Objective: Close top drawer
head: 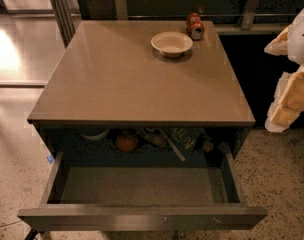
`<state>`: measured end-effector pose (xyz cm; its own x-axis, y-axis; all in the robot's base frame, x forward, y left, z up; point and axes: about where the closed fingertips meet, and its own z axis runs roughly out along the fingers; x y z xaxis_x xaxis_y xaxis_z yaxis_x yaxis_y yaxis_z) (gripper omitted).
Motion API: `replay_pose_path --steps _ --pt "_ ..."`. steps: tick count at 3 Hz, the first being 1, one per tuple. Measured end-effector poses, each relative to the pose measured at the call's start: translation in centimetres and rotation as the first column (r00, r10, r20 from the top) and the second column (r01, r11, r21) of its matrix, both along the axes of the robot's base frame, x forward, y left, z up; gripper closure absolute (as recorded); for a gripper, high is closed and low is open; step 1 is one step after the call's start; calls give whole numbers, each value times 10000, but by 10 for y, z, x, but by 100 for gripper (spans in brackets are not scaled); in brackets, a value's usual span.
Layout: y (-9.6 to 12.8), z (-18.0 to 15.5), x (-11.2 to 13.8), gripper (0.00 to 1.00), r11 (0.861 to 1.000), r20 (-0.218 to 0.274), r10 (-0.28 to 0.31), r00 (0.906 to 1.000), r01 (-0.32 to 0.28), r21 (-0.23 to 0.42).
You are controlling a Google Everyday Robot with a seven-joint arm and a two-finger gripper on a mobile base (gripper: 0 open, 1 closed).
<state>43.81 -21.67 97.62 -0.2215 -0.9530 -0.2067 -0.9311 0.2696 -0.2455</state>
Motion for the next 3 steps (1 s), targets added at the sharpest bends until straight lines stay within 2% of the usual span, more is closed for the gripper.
replay_pose_path --steps 1,2,3 --pt "0 0 0 0 10000 0 0 10000 0 0" --pt "0 0 0 13 10000 1 0 10000 0 0" --pt "0 0 0 44 10000 2 0 10000 0 0"
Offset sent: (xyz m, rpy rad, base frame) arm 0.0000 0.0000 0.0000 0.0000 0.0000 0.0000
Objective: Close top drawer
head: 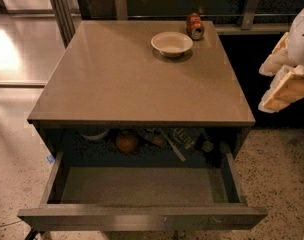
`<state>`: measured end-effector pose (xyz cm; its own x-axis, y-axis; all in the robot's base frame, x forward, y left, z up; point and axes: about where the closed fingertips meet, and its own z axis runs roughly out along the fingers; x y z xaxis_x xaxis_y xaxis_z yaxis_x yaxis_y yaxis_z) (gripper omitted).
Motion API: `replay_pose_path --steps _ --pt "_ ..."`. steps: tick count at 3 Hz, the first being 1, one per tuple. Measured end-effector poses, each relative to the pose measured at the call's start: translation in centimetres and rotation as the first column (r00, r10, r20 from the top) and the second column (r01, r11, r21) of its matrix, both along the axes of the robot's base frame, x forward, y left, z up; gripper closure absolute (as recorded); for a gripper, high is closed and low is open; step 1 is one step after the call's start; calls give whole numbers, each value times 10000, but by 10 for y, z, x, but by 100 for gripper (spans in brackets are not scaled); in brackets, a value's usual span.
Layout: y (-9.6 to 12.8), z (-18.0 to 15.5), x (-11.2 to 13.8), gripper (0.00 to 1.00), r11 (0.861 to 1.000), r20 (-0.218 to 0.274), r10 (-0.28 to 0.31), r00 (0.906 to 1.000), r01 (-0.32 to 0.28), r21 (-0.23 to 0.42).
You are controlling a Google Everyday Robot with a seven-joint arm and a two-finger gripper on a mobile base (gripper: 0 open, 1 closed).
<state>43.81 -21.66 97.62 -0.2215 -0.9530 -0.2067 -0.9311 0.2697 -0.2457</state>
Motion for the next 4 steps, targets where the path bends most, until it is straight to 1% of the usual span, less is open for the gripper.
replay_pose_path --steps 1,2,3,4 --pt "0 0 0 75 10000 0 0 10000 0 0" --pt "0 3 2 100 10000 86 -26 10000 26 20" --pt "0 8 6 100 9999 260 -81 9996 79 63" --pt "-7 -25 -1 100 9991 -263 -371 9990 376 196"
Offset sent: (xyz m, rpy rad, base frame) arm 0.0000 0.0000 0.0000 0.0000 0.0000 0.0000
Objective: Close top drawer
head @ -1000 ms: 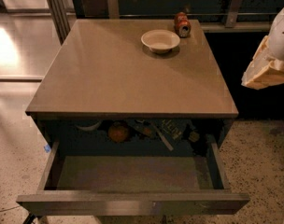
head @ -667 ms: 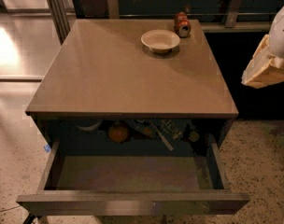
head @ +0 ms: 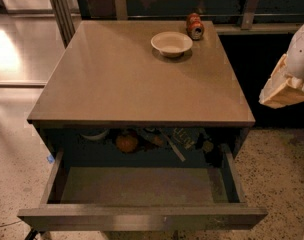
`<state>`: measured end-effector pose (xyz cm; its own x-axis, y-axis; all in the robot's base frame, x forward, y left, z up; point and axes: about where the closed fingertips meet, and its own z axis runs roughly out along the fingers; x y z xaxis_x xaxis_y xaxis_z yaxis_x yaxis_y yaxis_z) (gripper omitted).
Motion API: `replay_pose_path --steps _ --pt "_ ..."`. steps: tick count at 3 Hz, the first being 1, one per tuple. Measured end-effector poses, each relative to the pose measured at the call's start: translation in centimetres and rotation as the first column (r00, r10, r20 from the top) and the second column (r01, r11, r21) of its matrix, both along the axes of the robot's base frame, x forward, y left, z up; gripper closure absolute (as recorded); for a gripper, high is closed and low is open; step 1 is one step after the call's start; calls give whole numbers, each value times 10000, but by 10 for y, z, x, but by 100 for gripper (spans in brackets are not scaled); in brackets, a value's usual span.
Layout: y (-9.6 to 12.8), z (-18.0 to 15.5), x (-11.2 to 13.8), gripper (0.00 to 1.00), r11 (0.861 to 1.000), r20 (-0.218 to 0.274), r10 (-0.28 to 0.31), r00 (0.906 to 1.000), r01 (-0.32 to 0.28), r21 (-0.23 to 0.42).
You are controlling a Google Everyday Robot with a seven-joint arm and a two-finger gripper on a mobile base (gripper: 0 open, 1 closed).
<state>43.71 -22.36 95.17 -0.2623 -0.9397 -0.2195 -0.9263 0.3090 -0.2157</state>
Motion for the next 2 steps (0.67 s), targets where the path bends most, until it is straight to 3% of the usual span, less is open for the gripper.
replay_pose_path --steps 1,2 --pt "-11 -47 -17 100 9995 -937 -306 9951 313 64" --pt "-21 -86 -38 100 9991 -2041 -404 9781 414 7"
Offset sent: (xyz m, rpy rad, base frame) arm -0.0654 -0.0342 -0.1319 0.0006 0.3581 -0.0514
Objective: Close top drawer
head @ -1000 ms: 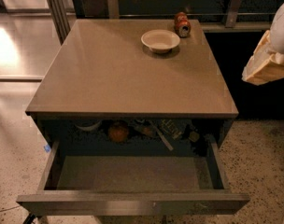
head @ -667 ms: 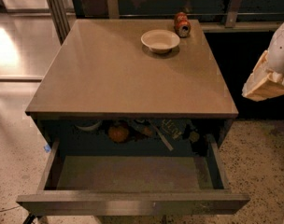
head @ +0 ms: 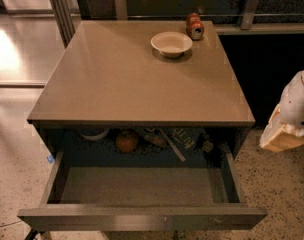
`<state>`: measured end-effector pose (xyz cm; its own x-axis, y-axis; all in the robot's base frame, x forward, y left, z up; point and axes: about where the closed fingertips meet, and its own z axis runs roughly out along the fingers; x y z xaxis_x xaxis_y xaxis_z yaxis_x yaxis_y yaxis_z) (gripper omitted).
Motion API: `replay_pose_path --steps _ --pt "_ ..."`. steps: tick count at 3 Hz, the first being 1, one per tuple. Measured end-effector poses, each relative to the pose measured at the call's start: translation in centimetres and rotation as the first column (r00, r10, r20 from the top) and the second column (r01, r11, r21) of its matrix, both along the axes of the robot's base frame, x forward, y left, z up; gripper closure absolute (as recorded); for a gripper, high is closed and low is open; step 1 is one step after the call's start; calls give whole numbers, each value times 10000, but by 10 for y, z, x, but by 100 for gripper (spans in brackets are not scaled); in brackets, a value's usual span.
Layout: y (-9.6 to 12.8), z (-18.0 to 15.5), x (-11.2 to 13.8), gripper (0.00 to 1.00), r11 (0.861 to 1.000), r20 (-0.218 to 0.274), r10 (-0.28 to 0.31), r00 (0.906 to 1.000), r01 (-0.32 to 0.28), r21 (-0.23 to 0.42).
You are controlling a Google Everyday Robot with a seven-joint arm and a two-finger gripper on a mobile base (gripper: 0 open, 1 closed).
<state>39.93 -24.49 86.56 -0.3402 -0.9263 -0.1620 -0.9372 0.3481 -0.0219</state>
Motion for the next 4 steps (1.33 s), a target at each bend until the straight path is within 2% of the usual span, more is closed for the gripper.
replay_pose_path --steps 1,2,3,4 --pt "1 -12 -31 100 9993 -1258 329 9915 -346 -117" --pt "6 0 -63 100 9975 -2014 649 9774 -694 -154" --pt "8 2 -53 100 9981 -1680 573 9841 -605 -144" --pt "5 -9 -48 100 9981 -1809 560 9819 -597 -149"
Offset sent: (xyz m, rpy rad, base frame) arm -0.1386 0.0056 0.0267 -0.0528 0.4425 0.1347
